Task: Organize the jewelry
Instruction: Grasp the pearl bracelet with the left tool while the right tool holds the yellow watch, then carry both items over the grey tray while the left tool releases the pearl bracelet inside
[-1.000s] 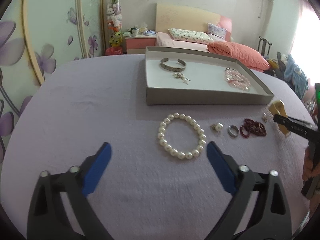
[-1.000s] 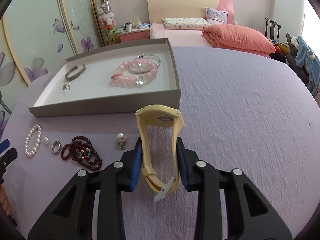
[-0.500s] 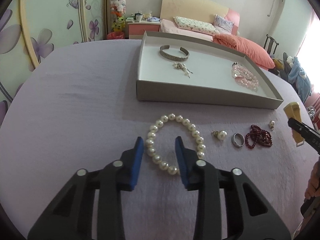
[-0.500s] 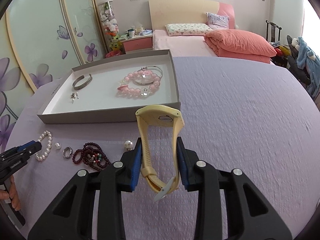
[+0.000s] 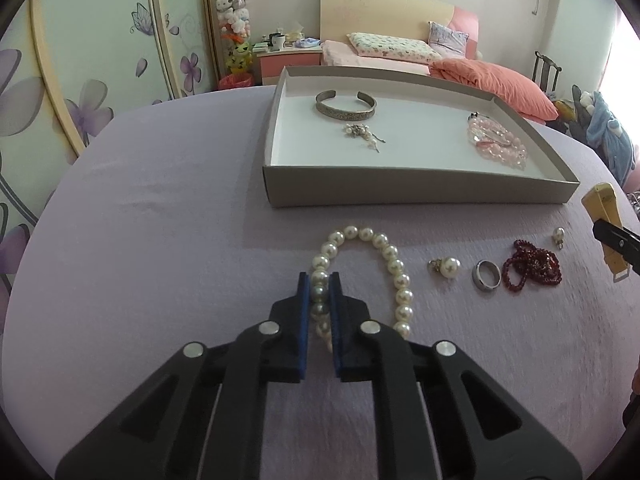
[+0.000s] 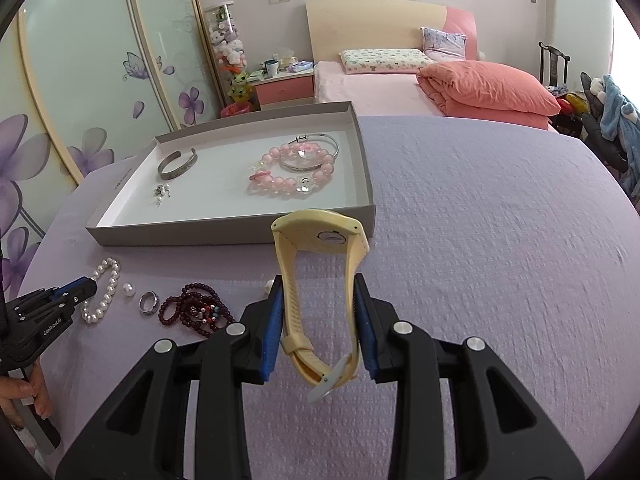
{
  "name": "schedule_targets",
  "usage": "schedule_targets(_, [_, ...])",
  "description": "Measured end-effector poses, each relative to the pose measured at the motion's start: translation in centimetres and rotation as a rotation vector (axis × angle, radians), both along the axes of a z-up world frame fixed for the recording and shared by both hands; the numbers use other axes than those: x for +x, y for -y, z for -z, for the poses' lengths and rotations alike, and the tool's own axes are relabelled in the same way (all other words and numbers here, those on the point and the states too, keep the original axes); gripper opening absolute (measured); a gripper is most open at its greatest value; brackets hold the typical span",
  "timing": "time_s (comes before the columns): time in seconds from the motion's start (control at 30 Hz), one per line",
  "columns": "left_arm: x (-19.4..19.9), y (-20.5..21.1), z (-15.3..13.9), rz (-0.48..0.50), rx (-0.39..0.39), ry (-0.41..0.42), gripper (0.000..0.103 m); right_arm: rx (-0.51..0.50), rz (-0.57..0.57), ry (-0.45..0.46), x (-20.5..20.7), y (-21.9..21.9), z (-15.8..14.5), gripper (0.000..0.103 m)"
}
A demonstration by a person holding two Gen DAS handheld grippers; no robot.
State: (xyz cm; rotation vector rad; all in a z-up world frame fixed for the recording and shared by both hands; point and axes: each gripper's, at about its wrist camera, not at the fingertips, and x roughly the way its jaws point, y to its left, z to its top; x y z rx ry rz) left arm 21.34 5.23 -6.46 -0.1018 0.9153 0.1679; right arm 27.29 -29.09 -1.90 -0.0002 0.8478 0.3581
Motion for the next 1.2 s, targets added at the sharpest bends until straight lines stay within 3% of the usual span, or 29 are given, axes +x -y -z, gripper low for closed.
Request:
schedule_targets(0.27, [-1.0,-0.6,-0.6,0.015,-0.039,0.017,0.01,0.007,-0.005,0.017,-0.2,0.2,-0.7,0.034])
schedule_targets(0.77, [-3.8,0.6,-6.3,0.083,-0.084,0.179,0.01,0.013,-0.034,0.045,-1.2,-0.4,-1.7,0.034])
schedule_targets(1.2, [-4.6,0.4,-9.3,0.081,-0.093,0.255,0.01,0.02,-0.065,0.073,-2.0,-0.6,-2.8,0.034])
